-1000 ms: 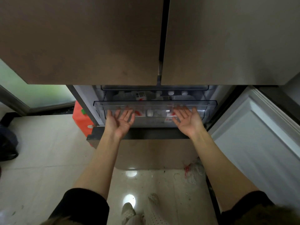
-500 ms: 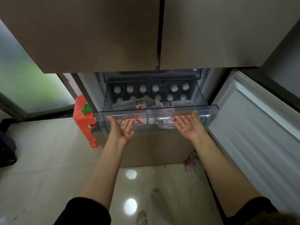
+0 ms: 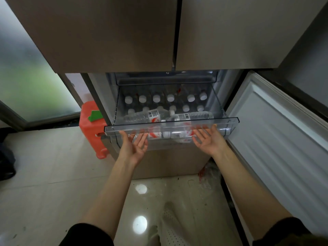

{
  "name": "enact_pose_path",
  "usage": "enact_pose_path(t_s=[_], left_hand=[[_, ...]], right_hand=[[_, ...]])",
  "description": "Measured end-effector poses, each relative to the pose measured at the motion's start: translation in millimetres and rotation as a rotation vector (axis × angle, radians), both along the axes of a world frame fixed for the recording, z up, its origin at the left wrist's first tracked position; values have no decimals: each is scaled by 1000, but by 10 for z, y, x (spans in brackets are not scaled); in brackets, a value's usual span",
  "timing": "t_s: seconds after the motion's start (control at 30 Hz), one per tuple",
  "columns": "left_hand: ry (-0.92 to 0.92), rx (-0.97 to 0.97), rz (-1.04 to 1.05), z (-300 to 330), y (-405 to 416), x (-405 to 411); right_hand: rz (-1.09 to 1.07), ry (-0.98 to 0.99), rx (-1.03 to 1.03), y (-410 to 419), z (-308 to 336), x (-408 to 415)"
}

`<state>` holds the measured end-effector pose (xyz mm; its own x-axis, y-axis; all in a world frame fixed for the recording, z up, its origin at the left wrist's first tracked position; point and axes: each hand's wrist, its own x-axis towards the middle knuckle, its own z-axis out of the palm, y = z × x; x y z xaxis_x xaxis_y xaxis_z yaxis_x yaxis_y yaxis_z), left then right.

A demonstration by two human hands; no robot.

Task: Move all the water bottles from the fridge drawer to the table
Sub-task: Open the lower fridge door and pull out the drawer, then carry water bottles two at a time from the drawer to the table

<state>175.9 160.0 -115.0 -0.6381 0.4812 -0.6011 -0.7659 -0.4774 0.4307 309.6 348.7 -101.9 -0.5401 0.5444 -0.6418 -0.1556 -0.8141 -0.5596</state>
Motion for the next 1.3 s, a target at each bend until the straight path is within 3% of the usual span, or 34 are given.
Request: enact_pose_path(t_s=[0.1,0.27,0.43,0.67,0.8,1.03,1.17,1.3], left_hand=[[35,-7,-60,-45,-66,-40],[311,-264,-420,-41,-178,-25],[617,-378,-659,250,-165,7],[985,-524,-596,687,40,-224],[1162,-725,-750,628,284,-522],[1142,-929,-1080,284,749,-1080],[1254,-1132,-1253,129,930,-1154],[1419,-1267,-1291,-84,1045,-1233]], right_hand=[[49,-23,41,3,36,45],[192,-406,423,-10,94,112],[313,-322,745,-50,366,49],[534,-415,1245,138,511,-280],[729,-464,1334,393,448,-539],[1292,-665,1460,909,122,-978],[1412,-705,1390,1088,-60,-1089],[1518,-685,1428,1132,-211,-1168]])
